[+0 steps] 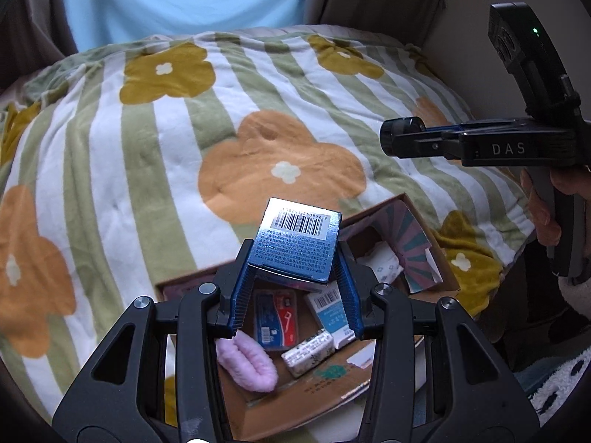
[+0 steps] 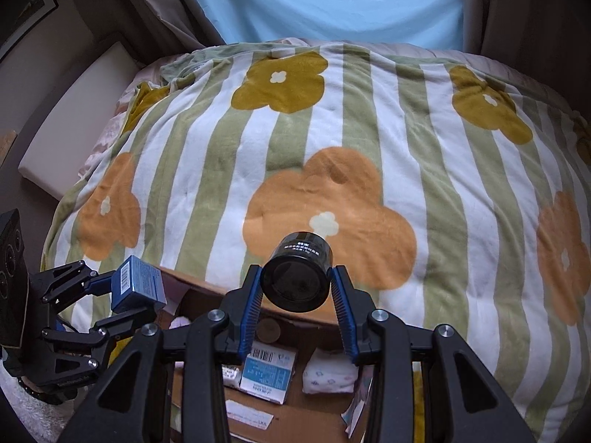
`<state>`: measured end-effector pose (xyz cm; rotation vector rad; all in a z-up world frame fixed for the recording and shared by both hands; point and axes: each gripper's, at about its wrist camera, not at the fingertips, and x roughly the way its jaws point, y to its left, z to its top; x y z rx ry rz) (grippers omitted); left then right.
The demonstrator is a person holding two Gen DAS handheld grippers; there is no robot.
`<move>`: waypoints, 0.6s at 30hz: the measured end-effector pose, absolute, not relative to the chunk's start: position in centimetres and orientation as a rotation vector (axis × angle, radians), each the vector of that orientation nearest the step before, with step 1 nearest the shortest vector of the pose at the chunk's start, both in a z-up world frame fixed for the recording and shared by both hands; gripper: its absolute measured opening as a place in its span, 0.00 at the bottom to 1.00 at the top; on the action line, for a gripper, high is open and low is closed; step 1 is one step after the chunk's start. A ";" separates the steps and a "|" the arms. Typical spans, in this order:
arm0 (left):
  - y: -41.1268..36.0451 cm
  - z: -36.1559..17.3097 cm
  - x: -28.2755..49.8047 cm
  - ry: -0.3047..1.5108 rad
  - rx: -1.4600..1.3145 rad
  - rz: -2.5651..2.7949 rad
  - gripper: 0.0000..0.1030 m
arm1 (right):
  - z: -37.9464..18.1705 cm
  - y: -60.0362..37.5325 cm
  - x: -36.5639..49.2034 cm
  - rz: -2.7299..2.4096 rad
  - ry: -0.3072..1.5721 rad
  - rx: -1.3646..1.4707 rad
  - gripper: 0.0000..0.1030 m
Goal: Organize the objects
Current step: 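Carry the blue box into the box with the left tool while the right drops the jar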
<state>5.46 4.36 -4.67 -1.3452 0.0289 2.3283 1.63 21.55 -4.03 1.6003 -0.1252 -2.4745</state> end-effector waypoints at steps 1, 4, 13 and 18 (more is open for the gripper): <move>4.6 -5.1 6.0 0.018 -1.361 2.327 0.38 | -4.4 21.6 2.3 -2.471 -0.122 1.612 0.34; 5.1 -6.6 7.3 -0.011 -1.409 2.326 0.38 | -6.0 21.7 4.2 -2.453 -0.119 1.655 0.34; 6.4 -10.5 9.3 -0.116 -1.523 2.320 0.38 | -11.6 21.5 8.1 -2.340 -0.146 1.805 0.34; 6.9 -11.9 9.6 -0.118 -1.560 2.314 0.38 | -13.1 21.1 9.0 -2.305 -0.131 1.842 0.34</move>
